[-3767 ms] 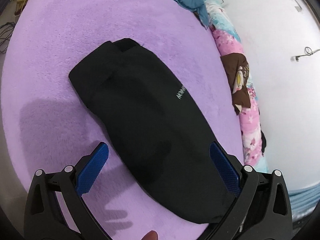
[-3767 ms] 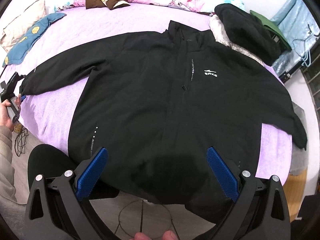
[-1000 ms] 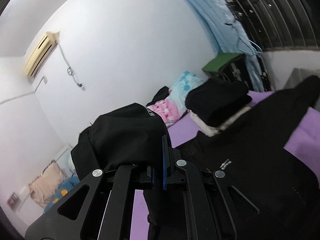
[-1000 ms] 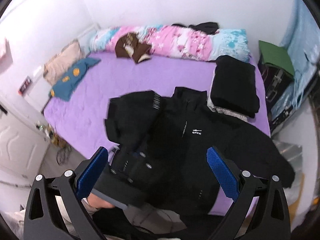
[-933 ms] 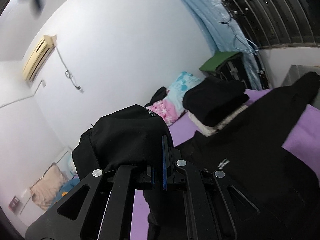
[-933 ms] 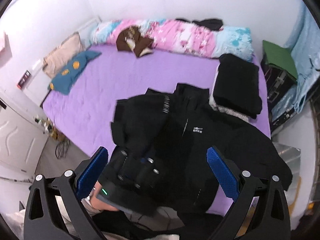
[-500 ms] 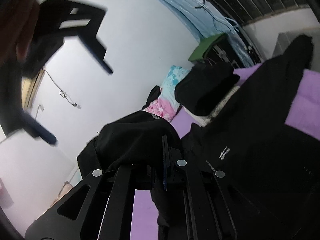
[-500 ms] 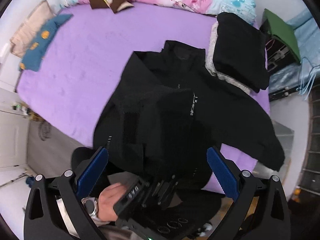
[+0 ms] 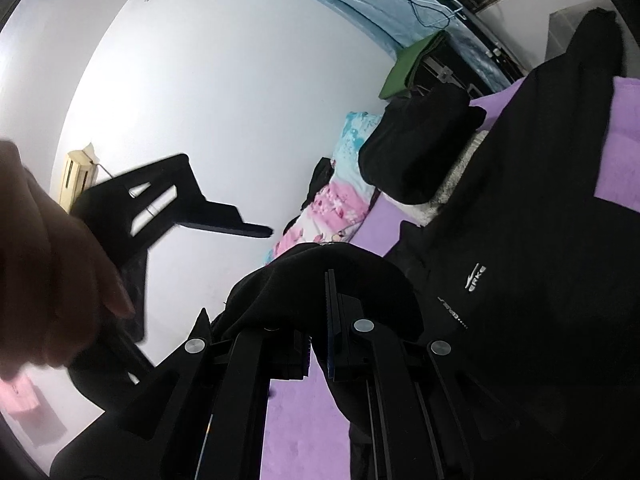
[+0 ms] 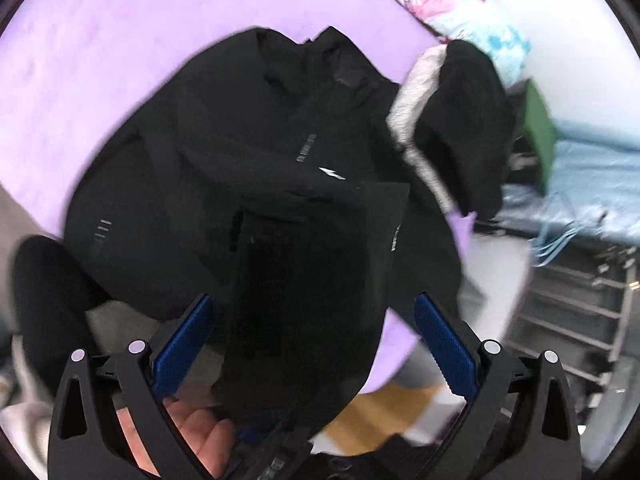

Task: Fold large clothes

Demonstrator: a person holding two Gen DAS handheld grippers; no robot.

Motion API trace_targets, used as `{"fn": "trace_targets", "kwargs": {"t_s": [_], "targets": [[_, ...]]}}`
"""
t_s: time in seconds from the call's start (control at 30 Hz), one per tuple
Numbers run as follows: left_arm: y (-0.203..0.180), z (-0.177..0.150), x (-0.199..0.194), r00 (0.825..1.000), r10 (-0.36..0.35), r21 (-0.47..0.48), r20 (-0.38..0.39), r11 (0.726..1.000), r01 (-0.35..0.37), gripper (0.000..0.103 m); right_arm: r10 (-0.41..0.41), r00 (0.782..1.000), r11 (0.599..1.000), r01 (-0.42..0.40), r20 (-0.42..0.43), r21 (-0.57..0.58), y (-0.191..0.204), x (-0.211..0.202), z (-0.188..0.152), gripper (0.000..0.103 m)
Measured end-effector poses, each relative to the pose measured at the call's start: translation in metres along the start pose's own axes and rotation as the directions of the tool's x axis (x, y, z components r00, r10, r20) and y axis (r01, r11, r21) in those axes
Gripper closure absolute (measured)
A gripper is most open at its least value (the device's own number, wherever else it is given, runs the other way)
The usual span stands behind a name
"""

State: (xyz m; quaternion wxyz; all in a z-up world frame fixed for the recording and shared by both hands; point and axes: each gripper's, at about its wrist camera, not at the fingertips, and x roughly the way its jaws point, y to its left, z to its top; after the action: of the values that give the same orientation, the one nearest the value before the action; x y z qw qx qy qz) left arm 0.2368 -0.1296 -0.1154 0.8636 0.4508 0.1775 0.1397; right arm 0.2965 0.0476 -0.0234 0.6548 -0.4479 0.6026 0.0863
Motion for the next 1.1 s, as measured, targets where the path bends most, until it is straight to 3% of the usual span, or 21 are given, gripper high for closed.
{"fn": "trace_targets", "kwargs": {"t_s": [0.03, 0.1, 0.23, 0.33, 0.5, 0.6, 0.67, 0.77, 0.87, 0.97, 1.1], "targets": [[0.000, -0.001, 0.001, 1.000, 0.001, 0.002, -0.001, 1.000, -0.001, 0.098, -0.014, 1.000, 1.000, 0.014, -0.001, -0.005, 0.001, 0.004, 0.000, 0.008], [0.001, -0.003, 0.002, 1.000, -0.003, 0.001, -0.004, 1.000, 0.003, 0.097, 0.004, 1.000, 1.000, -0.004, -0.008, -0.013, 0.000, 0.004, 0.000, 0.032], [-0.005, -0.005, 0.001, 1.000, -0.004, 0.015, -0.004, 1.000, 0.004, 0.097, 0.053, 0.999, 0.999, -0.053, 0.007, -0.012, -0.009, 0.000, 0.000, 0.058], [-0.007, -0.007, 0.003, 1.000, 0.004, 0.023, -0.015, 1.000, -0.004, 0.097, 0.118, 0.992, 0.993, -0.119, 0.042, 0.020, -0.025, -0.006, -0.002, 0.072], [-0.005, -0.014, 0.005, 1.000, -0.001, 0.019, -0.029, 1.000, 0.002, 0.092, 0.253, 0.961, 0.963, -0.261, 0.110, 0.065, -0.050, -0.015, -0.011, 0.082], [0.001, -0.025, 0.009, 0.999, -0.007, -0.003, -0.050, 1.000, 0.007, 0.085, 0.354, 0.919, 0.923, -0.374, 0.175, 0.093, -0.072, -0.017, -0.019, 0.087], [0.005, -0.033, 0.009, 0.999, -0.011, -0.013, -0.052, 1.000, 0.011, 0.069, 0.419, 0.878, 0.885, -0.452, 0.231, 0.113, -0.090, -0.018, -0.026, 0.089], [0.013, -0.048, 0.010, 0.997, -0.040, -0.057, -0.069, 0.998, 0.036, 0.062, 0.474, 0.828, 0.841, -0.526, 0.298, 0.124, -0.110, -0.022, -0.035, 0.093], [0.015, -0.064, 0.009, 0.996, -0.045, -0.076, -0.079, 0.996, 0.039, 0.058, 0.514, 0.784, 0.801, -0.584, 0.348, 0.131, -0.127, -0.023, -0.044, 0.094], [0.009, -0.084, 0.015, 0.994, -0.032, -0.070, -0.102, 0.997, 0.025, 0.050, 0.565, 0.726, 0.750, -0.650, 0.393, 0.122, -0.141, -0.023, -0.052, 0.094], [0.002, -0.120, 0.038, 0.985, -0.008, -0.070, -0.173, 0.998, -0.004, 0.050, 0.595, 0.673, 0.706, -0.699, 0.439, 0.115, -0.154, -0.023, -0.060, 0.094]]}}
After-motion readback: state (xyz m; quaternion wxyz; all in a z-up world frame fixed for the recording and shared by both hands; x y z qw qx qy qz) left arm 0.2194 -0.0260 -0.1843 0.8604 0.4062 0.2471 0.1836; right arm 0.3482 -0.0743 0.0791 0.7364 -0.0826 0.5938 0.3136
